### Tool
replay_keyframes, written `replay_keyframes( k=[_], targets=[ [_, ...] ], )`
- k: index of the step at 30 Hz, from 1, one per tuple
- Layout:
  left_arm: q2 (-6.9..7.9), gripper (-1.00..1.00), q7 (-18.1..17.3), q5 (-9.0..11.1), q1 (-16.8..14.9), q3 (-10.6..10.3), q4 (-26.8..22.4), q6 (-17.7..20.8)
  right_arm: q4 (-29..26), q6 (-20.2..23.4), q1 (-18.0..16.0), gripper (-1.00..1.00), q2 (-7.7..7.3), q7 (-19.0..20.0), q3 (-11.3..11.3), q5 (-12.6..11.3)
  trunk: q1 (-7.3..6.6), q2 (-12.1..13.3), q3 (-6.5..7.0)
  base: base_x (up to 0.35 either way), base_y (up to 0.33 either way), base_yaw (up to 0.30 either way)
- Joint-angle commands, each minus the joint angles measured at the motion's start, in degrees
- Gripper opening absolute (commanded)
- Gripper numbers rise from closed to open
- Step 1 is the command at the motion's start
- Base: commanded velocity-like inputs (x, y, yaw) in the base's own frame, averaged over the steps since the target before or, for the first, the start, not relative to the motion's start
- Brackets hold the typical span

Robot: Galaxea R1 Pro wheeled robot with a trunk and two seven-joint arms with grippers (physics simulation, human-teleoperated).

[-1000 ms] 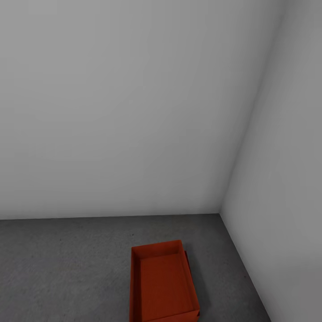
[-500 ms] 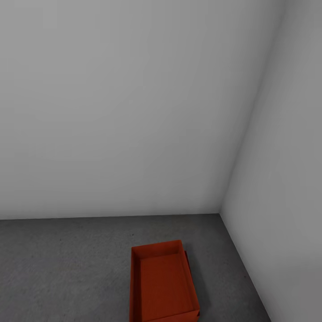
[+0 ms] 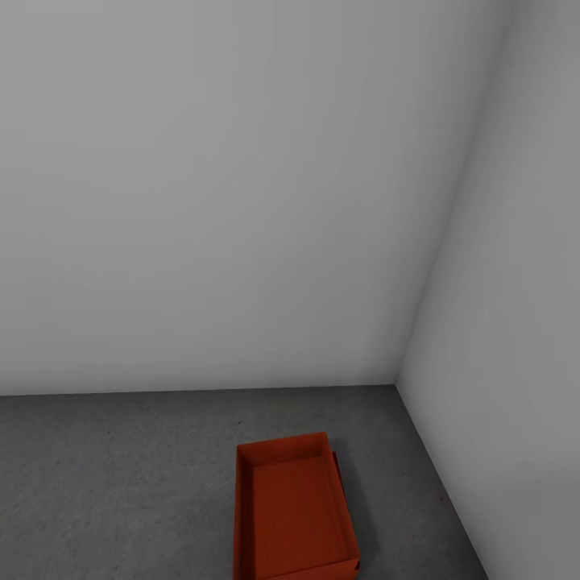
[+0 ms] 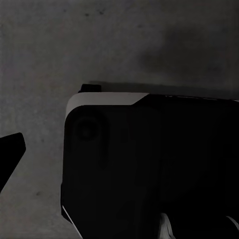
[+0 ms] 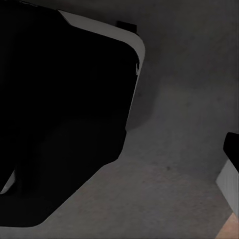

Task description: Move the two storage containers from the living room to the garage. In the garage, place one container on the floor and stack the other container on top of it (either order is fine).

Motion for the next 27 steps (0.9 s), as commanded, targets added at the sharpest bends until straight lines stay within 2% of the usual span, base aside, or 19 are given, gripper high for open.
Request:
replay_keyframes(
  k=[1, 27],
  targets=[
    [-0.03, 1.00, 0.2, -0.5, -0.1, 0.4, 0.1, -0.2, 0.1, 0.1, -0.1, 1.00, -0.03, 0.1, 0.3, 0.3, 0.03, -0.1, -0.11, 0.000, 0.000, 0.000],
    [-0.03, 1.00, 0.2, -0.5, -0.1, 0.4, 0.1, -0.2, 0.0, 0.1, 0.0, 1.00, -0.02, 0.1, 0.3, 0.5, 0.03, -0.1, -0.11, 0.000, 0.000, 0.000]
  ],
)
